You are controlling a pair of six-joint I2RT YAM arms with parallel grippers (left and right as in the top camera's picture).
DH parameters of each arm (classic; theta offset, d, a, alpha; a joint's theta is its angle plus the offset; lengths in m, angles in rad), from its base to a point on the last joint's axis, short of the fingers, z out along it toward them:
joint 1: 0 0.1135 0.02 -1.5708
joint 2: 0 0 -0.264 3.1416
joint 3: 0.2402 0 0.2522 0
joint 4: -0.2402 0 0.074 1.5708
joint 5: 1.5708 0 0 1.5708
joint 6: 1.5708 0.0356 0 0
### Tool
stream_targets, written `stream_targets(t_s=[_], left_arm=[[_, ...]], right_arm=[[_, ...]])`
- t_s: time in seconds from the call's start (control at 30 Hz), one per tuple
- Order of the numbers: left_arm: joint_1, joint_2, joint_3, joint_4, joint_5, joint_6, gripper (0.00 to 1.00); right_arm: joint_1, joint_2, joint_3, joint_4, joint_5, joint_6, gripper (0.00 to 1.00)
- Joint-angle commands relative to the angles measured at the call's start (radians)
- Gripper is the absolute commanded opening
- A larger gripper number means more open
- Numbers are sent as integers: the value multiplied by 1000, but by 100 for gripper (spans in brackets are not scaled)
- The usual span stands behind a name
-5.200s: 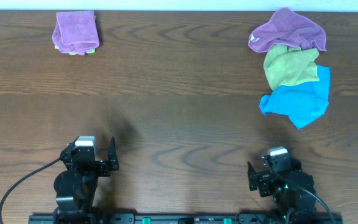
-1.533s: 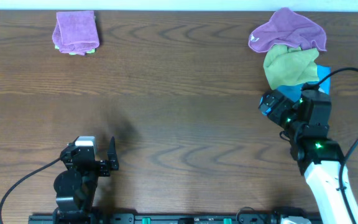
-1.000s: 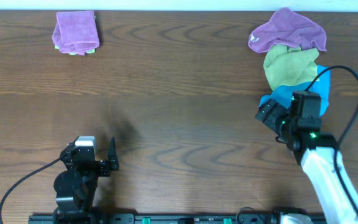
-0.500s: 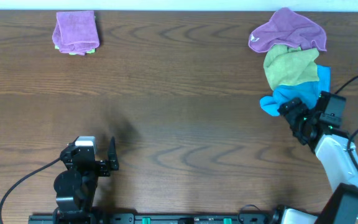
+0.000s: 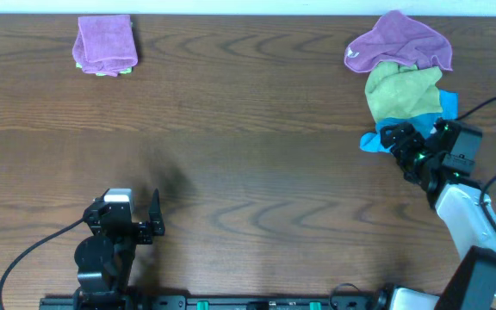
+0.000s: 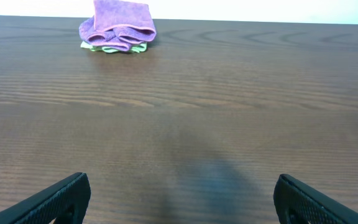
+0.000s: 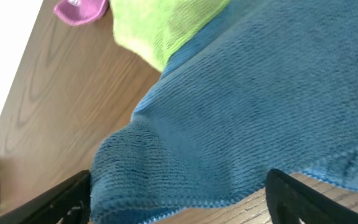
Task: Fold the cloth
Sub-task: 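Lift the blue cloth with the right gripper and drag it to table center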
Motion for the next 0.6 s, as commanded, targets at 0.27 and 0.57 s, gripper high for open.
stream_targets(t_s=[0.27,0.57], left_arm=[[-4,-6,-21,-5,0,-3,95],[-4,-6,-21,-5,0,-3,96]], right_arm=[[15,5,30,142,-210,-11,2],[109,5,276,156,-547,-11,2]])
